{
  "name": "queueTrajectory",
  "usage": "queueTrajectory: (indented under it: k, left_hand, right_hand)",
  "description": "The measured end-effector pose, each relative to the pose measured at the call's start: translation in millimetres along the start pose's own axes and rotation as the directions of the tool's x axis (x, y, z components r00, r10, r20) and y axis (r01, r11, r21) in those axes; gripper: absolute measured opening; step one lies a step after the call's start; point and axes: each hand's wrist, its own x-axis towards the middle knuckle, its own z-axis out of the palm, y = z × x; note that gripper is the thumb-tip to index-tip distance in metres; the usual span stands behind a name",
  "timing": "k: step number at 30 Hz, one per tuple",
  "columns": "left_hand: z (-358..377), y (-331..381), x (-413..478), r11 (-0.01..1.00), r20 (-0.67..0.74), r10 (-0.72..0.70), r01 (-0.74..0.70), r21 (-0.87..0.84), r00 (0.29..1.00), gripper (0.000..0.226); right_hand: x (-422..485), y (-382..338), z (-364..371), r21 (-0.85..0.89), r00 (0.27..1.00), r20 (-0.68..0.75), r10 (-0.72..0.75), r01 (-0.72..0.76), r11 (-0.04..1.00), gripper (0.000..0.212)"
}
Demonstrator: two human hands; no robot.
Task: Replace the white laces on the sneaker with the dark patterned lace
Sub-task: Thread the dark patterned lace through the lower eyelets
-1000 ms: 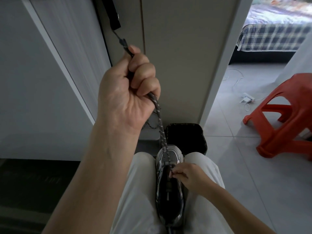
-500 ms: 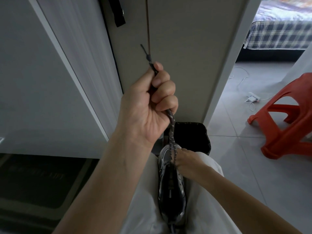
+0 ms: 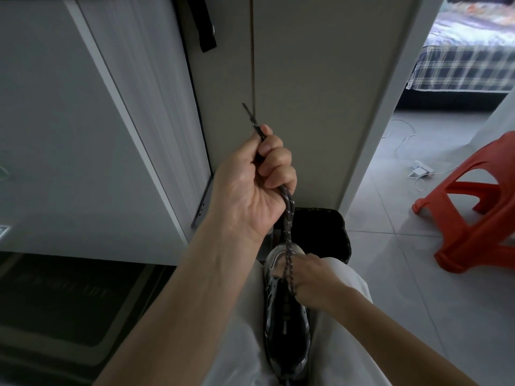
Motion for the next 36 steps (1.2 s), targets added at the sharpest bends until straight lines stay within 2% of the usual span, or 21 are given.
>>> queueTrajectory:
  k: [4,7,11,14,15,17,18,19,21,24,26,30,36]
  left_hand:
    - [4,-1,5,1.000,-0.024,-0.001,0.001,-0.028,1.000,0.030]
    - [3,-3,9,0.999,-0.045,-0.010,0.008,-0.035,0.999,0.030]
    - [-2,-10,14,1.000,-0.072,-0.019,0.020,0.004,0.997,0.028]
    - [-5,-15,16,1.000,-0.069,-0.025,0.026,0.007,0.997,0.027]
    - [-6,-17,15,0.999,-0.057,-0.026,0.027,0.020,0.998,0.026]
    - [-8,-20,15,0.991,-0.037,0.007,-0.002,0.131,0.999,0.026]
    - [-10,-22,15,0.964,-0.019,0.068,-0.061,0.259,0.997,0.027]
    - [-13,-24,15,0.892,0.015,0.166,-0.156,0.423,0.986,0.028]
    - [-22,-29,14,0.642,0.154,0.351,-0.357,0.678,0.924,0.028]
    - [-38,-31,14,0.342,0.305,0.428,-0.465,0.817,0.851,0.022]
    - [-46,-31,15,0.188,0.369,0.427,-0.480,0.857,0.826,0.018]
    - [-51,-28,16,0.098,0.411,0.380,-0.478,0.873,0.829,0.015]
    - [-53,-29,15,0.066,0.420,0.323,-0.462,0.884,0.848,0.011]
  right_hand:
    - [-19,7,16,0.051,0.995,0.019,-0.094,0.093,0.994,0.037]
    - [-27,6,18,0.053,0.989,-0.136,-0.062,0.070,0.996,0.031]
    - [-33,-11,24,0.090,0.975,-0.206,-0.087,0.107,0.990,0.037]
    - [-32,-15,30,0.183,0.969,-0.236,0.075,-0.032,0.983,0.025]
    - [-30,-13,31,0.247,0.964,-0.233,0.131,-0.071,0.966,0.027]
    - [-25,-14,32,0.250,0.972,-0.202,0.121,-0.069,0.966,0.030]
    - [-23,-15,34,0.223,0.977,-0.186,0.107,-0.065,0.973,0.030]
    - [-23,-15,36,0.201,0.979,-0.180,0.099,-0.062,0.978,0.031]
    - [-26,-14,41,0.175,0.980,-0.190,0.065,-0.031,0.984,0.031]
    - [-33,-15,35,0.206,0.981,-0.194,-0.033,0.073,0.976,0.021]
    - [-39,-18,26,0.241,0.977,-0.198,-0.073,0.121,0.963,0.016]
    - [-57,-24,15,0.250,0.976,-0.144,-0.163,0.195,0.948,0.018]
    - [-68,-13,9,0.363,0.988,-0.104,-0.113,0.144,0.921,0.020]
